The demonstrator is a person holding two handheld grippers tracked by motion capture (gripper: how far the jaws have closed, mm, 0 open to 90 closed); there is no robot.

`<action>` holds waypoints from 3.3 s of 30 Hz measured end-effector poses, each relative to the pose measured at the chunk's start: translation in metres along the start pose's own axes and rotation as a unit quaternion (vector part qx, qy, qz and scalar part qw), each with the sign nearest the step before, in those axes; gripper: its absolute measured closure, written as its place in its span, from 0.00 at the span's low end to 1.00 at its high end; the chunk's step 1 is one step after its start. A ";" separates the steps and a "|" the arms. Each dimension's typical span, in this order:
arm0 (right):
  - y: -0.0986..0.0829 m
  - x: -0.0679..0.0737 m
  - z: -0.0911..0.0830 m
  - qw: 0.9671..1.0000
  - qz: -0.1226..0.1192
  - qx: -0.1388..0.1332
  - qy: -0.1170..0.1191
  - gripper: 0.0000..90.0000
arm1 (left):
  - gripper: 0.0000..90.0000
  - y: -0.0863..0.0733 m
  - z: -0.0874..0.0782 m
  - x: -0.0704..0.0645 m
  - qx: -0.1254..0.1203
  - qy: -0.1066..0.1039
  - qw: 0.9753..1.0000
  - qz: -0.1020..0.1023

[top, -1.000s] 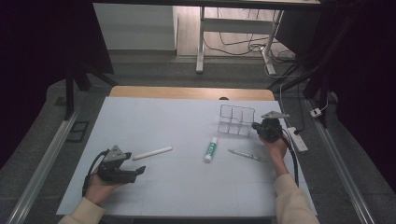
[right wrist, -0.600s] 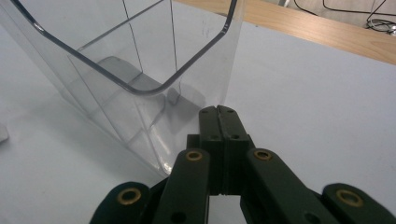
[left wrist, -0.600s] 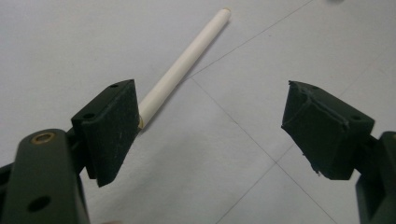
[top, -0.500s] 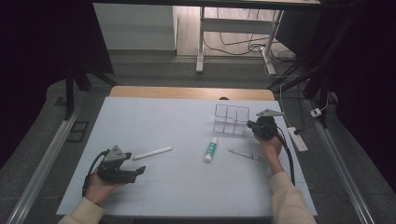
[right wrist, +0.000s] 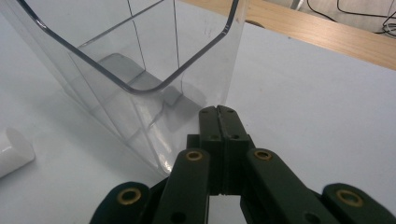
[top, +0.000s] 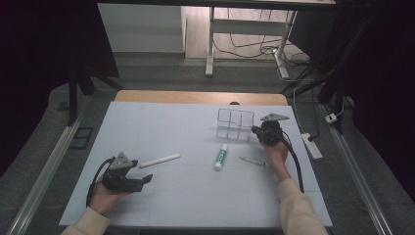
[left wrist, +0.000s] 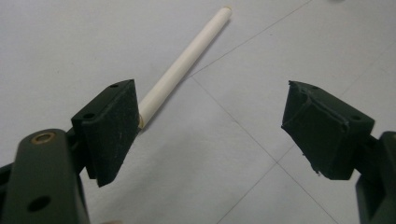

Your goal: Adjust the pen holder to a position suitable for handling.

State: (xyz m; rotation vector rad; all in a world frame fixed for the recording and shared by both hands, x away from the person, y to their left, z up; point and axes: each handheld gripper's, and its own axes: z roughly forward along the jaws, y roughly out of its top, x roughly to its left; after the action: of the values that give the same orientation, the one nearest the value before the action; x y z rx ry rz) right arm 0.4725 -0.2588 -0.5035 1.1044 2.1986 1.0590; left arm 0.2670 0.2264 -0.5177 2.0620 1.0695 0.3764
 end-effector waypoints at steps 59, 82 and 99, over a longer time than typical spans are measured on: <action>0.045 0.064 0.055 0.998 -0.056 0.037 0.011 0.99 | 0.21 -0.003 -0.002 0.002 0.000 0.000 1.000 -0.004; 0.038 0.052 0.005 0.998 -0.054 0.007 0.032 0.99 | 0.21 -0.003 -0.002 0.003 -0.002 0.001 1.000 -0.006; 0.019 0.041 -0.037 0.995 -0.061 0.004 0.077 0.69 | 0.21 -0.003 -0.003 0.002 -0.003 0.002 1.000 -0.005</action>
State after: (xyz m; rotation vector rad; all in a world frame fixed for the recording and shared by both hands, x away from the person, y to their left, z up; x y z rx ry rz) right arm 0.4326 -0.2343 -0.4686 0.9051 2.3589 1.1164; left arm 0.2654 0.2306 -0.5180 2.0510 1.0806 0.3784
